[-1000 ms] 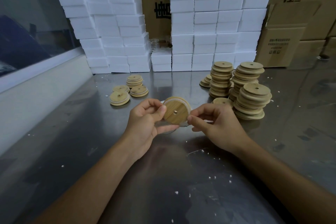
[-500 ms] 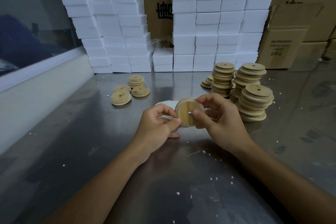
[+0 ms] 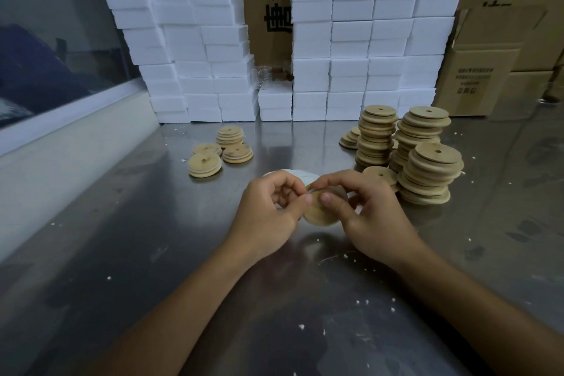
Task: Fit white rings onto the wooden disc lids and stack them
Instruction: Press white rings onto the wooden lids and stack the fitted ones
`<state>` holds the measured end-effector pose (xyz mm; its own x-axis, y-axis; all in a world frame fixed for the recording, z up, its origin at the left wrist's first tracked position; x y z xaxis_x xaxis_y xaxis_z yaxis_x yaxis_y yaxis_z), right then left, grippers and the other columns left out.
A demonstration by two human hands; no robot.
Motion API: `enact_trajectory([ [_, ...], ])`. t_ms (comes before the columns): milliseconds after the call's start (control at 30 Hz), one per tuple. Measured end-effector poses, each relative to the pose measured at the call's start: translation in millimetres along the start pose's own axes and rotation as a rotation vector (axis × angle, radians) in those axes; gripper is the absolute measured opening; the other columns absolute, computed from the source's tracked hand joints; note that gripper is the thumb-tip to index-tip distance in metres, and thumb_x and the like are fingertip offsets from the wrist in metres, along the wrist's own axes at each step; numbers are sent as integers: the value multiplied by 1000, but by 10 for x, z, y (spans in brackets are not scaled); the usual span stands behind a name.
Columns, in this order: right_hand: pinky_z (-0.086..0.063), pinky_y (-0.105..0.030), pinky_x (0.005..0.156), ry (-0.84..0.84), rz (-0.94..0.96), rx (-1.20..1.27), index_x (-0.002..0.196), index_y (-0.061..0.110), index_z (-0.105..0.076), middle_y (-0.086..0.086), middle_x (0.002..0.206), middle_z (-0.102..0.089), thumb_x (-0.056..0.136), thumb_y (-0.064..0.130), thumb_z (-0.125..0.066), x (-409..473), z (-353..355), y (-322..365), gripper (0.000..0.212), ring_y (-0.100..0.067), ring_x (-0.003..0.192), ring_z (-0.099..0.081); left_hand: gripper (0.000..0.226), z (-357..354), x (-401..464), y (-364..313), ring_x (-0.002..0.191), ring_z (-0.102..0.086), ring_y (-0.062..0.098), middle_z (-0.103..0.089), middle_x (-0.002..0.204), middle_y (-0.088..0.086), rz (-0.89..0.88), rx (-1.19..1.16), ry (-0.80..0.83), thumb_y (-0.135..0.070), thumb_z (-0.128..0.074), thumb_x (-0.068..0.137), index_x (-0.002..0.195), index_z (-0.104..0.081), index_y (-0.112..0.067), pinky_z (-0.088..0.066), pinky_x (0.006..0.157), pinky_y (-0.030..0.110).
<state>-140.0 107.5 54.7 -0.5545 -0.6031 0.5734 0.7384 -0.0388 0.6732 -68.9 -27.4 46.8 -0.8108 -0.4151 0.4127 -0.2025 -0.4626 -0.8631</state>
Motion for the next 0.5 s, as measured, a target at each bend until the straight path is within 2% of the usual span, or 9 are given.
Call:
enact_trajectory([
  [167,-48,-17,69,-21,-22,25,111,21,-70,15,101,-71,91,12,-70,-10,-4,-1,23,-7,92,-66,19,4,-1,93,53,-57,12,-58,61,5,122,-157,-4,1,-66,87,75,-63,-12,-57,51,33],
  [333,-58,-29,73,-42,-126,265,125,21,-54,-2,98,-73,89,12,-73,-25,-54,-61,41,-17,85,-72,11,26,-10,174,56,-60,16,-60,65,11,272,-449,-35,-1,-63,90,80,-64,-4,-57,54,30],
  [433,-58,-30,73,-79,-159,353,121,20,-52,-4,88,-76,89,9,-71,-31,-32,-88,39,-18,81,-74,13,19,-13,163,59,-62,19,-60,62,10,265,-423,-13,-3,-60,92,80,-64,-3,-58,56,32],
  [500,-54,-27,66,-115,-152,335,116,17,-55,-2,81,-75,88,8,-71,-24,8,-94,33,-13,73,-72,16,11,-13,161,59,-63,21,-60,59,8,263,-372,16,-4,-58,93,79,-64,-4,-58,57,33],
])
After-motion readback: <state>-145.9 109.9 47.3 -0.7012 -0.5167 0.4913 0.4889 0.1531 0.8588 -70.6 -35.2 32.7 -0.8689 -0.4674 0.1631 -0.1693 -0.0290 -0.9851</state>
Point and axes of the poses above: each hand's wrist, its own x-axis towards the middle knuckle, its own z-axis out of the back of the hand, y = z × x, the point moved 8 cm from there along x, towards the middle knuckle
